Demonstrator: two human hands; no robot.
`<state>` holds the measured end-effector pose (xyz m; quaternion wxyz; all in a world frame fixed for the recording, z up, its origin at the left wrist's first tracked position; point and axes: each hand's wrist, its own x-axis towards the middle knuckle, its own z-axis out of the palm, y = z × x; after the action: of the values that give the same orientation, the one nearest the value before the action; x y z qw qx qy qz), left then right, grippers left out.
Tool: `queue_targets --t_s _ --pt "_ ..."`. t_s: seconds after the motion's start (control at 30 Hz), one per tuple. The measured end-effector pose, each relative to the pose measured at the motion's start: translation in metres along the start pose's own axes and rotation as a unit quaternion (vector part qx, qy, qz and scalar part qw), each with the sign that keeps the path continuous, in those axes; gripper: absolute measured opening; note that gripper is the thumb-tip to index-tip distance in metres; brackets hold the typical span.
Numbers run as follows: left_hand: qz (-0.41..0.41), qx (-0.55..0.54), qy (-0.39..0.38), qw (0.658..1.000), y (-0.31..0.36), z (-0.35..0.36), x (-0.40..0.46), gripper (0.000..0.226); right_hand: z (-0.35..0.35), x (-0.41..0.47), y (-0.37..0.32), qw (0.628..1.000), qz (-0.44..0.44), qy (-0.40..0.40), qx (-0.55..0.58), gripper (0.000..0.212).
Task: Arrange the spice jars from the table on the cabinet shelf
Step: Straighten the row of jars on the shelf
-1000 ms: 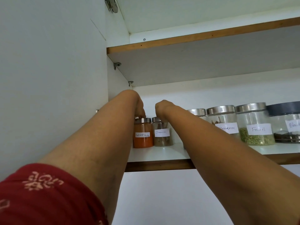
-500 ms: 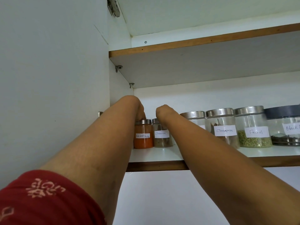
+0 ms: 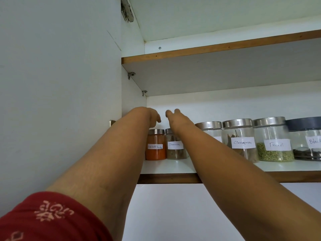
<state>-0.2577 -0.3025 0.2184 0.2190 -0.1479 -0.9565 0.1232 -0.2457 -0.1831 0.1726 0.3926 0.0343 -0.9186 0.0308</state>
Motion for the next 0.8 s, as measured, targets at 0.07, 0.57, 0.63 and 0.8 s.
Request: queue_targets --t_s 0.07,0.57,0.63,0.8 --pt "-0.003 -0.046 0.059 0.997 0.0 -0.002 -0.001 0.065 -0.006 0.0 -0.004 0.996 0.005 0.08 0.031 0.079" --pt "0.09 -0.339 0.221 0.91 0.034 -0.014 -0.026 0.039 -0.119 -0.056 0.088 0.975 -0.027 0.197 -0.1 0.043" --pt "0.115 -0.336 0.222 0.908 0.053 -0.023 -0.035 0.044 -0.14 -0.062 0.107 0.991 0.011 0.078 -0.112 0.041" --pt "0.17 -0.283 0.187 0.925 0.104 -0.029 -0.046 0.041 -0.139 -0.082 0.125 0.987 0.036 -0.103 -0.119 0.045"
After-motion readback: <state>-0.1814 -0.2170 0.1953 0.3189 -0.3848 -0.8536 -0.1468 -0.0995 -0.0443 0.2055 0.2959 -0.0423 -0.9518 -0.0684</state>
